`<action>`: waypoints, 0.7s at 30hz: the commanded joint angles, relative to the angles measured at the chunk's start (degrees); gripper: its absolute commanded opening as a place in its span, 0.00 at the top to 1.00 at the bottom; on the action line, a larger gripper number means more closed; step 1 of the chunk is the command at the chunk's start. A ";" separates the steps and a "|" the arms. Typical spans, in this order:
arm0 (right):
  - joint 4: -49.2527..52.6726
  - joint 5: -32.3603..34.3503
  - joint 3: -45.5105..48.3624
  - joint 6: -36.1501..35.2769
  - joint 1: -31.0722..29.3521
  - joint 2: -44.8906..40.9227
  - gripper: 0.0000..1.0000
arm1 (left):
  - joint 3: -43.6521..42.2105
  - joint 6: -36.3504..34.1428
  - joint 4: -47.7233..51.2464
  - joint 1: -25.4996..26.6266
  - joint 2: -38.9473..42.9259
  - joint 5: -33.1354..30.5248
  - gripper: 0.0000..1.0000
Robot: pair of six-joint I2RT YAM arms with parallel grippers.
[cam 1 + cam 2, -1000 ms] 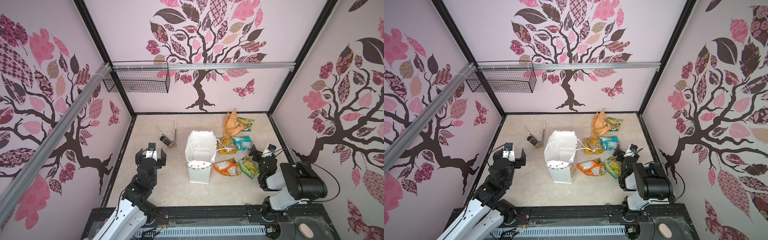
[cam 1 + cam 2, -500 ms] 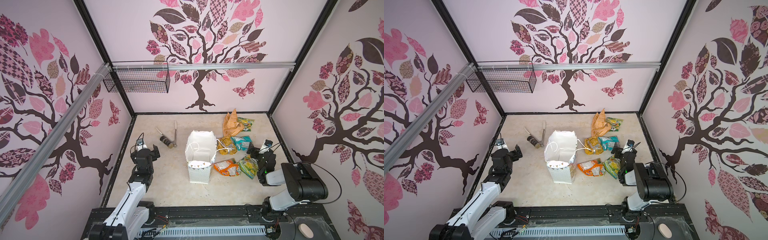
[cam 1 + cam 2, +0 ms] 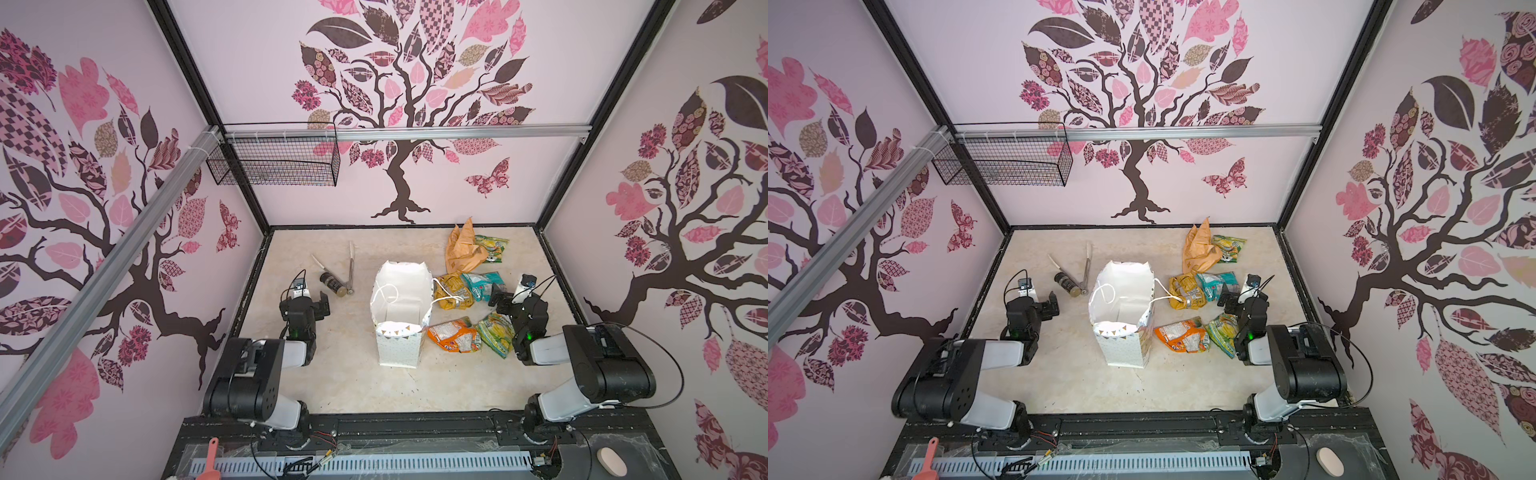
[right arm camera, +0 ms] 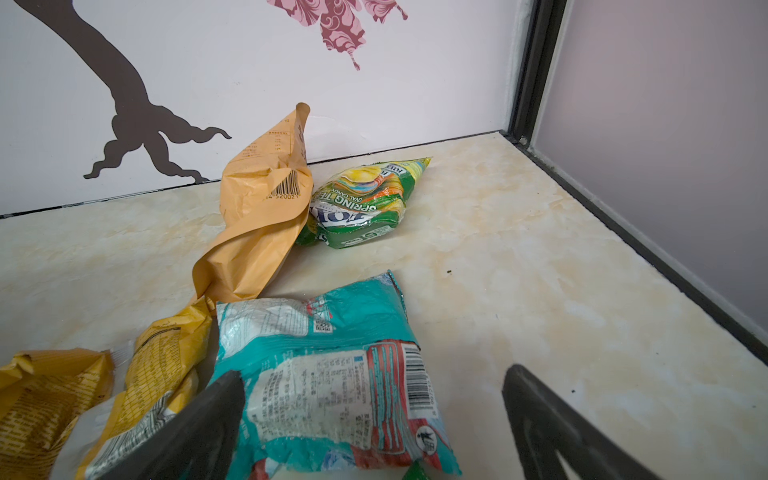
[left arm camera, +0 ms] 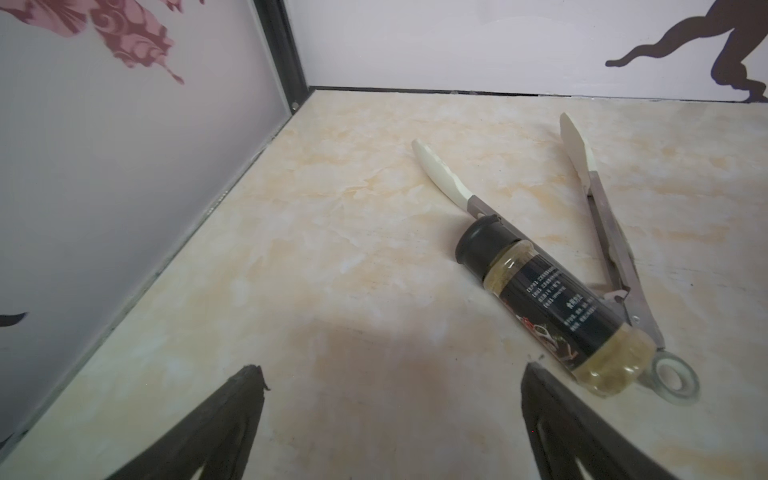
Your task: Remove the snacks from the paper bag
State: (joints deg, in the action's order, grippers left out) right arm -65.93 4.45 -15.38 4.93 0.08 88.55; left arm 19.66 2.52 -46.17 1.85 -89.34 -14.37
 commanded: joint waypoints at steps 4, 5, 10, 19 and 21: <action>0.28 -0.28 -0.71 -0.57 -0.34 0.06 0.00 | 2.87 0.17 -2.56 -2.90 0.00 7.37 0.02; 0.35 -0.30 -0.62 -0.60 -0.32 0.04 0.00 | 3.16 0.20 -1.06 -2.93 0.40 7.60 0.01; 0.29 -0.19 -0.65 -0.53 -0.41 0.04 0.00 | 2.78 0.13 -2.37 -2.93 0.02 7.50 0.01; 1.14 0.11 -1.25 -1.15 -0.90 0.34 0.00 | 2.66 0.02 -2.85 -2.95 0.13 7.52 0.01; 2.38 1.79 -2.02 -2.17 -2.02 0.57 0.00 | 2.65 0.02 -2.67 -2.90 0.15 7.47 0.02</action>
State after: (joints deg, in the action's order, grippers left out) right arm -64.95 4.86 -15.55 4.25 -0.75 88.55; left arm 21.17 2.66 -48.25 -0.93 -89.89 -7.29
